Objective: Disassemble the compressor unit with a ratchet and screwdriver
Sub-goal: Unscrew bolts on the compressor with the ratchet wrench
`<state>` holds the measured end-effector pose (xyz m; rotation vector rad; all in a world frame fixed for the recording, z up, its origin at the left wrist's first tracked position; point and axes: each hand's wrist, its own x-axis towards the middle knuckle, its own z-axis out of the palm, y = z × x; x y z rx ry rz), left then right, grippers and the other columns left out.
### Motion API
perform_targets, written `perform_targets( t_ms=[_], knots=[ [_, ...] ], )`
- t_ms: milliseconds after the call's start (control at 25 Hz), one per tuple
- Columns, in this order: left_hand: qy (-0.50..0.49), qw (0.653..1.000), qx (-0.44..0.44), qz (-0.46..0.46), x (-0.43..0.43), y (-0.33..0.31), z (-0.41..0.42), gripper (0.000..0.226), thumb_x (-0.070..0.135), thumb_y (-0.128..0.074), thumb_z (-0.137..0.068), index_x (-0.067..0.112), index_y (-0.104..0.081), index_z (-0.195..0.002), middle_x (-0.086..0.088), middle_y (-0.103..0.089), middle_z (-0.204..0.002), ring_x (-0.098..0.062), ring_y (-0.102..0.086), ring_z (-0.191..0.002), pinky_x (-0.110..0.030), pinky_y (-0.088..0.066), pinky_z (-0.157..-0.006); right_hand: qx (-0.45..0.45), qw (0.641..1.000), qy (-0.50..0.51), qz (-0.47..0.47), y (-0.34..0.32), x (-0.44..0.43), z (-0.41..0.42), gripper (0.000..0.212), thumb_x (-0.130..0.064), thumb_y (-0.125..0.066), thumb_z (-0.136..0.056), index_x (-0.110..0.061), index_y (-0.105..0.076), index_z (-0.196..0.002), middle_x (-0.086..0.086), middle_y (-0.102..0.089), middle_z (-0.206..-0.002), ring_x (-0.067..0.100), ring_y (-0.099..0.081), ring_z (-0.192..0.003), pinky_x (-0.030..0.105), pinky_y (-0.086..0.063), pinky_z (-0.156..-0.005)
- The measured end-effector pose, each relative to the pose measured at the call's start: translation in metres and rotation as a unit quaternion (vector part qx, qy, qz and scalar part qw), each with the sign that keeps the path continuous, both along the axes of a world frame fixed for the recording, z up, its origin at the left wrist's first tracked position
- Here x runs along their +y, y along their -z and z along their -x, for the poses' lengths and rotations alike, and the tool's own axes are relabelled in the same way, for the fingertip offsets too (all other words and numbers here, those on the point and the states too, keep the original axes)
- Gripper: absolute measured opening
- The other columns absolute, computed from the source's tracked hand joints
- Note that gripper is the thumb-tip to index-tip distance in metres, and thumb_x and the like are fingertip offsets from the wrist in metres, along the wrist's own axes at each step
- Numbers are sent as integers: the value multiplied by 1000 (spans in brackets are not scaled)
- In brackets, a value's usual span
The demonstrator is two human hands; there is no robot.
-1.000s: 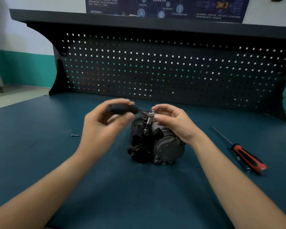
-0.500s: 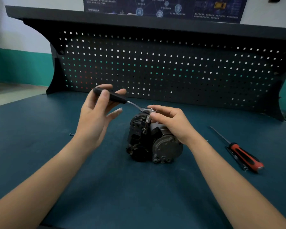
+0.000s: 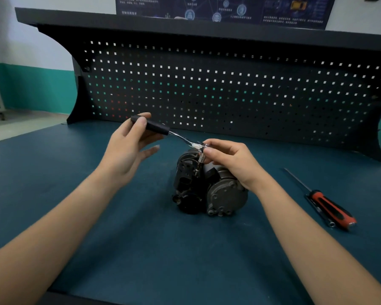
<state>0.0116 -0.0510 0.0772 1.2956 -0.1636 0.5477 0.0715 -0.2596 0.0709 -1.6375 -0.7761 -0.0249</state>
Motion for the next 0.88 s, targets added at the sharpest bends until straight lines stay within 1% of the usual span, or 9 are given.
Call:
perform_targets(
  t_ms=[80,120,240,360,440,480,640,760,880],
  knots=[
    [25,998,43,34,2,-1,-10,16,27,-40,-100,26,-56,-100,6,-73,-88,-11,-68,-87,-40,-46,-86,-8,1000,13,-7,1,1,1,10,-14,-68,-82,-23,-70,-85,-12,-69,-69,1,-62,-65,10,-48,-68],
    [21,999,36,34,0,-1,-10,15,27,-41,-100,26,-55,-98,7,-73,-90,-11,-68,-89,-41,-45,-87,-7,1000,18,-11,1,1,1,12,-13,-67,-82,-24,-70,-84,-12,-69,-69,1,-62,-64,10,-48,-68],
    [-22,997,-77,-6,-13,-1,13,7,31,-50,-93,33,-57,-91,8,-73,-95,-13,-66,-97,-35,-46,-84,5,1000,15,-3,1,-1,-1,18,-9,-62,-85,-25,-69,-89,-12,-70,-70,1,-64,-66,12,-48,-69],
    [-77,960,-217,-158,-31,11,48,12,29,-60,-82,37,-59,-91,14,-71,-98,-9,-64,-95,-22,-46,-83,19,1000,-1,18,0,-4,-4,23,-7,-59,-86,-26,-68,-94,-10,-71,-73,3,-65,-71,17,-47,-76],
    [-104,928,-258,-249,-43,19,62,21,28,-65,-79,40,-59,-94,15,-68,-102,-9,-64,-100,-21,-46,-87,25,999,-12,26,0,-4,-4,21,-6,-61,-84,-24,-68,-93,-7,-71,-77,6,-66,-73,22,-48,-81],
    [-121,922,-260,-260,-47,22,64,22,28,-66,-78,40,-58,-95,17,-67,-103,-10,-64,-102,-23,-46,-90,22,999,-17,33,0,-3,-4,18,-7,-64,-82,-23,-70,-89,-6,-71,-77,6,-66,-73,24,-49,-81],
    [-175,921,-249,-241,-49,25,65,20,29,-66,-77,34,-53,-91,23,-65,-100,-7,-63,-102,-25,-46,-91,-24,995,-1,100,3,5,-1,12,-22,-76,-74,-33,-75,-70,-11,-72,-74,-1,-64,-72,15,-49,-70],
    [-143,916,-261,-270,-48,25,65,20,32,-68,-76,38,-57,-92,22,-65,-103,-6,-62,-102,-23,-46,-91,-44,995,19,90,4,7,-3,15,-21,-76,-74,-35,-73,-69,-15,-71,-73,-6,-63,-72,11,-45,-69],
    [-117,952,-216,-184,-27,15,47,13,30,-65,-80,39,-63,-90,20,-68,-97,0,-62,-96,-21,-48,-84,-43,995,14,90,3,5,-3,15,-18,-75,-76,-32,-73,-72,-18,-71,-76,-8,-63,-75,8,-44,-70]
  ],
)
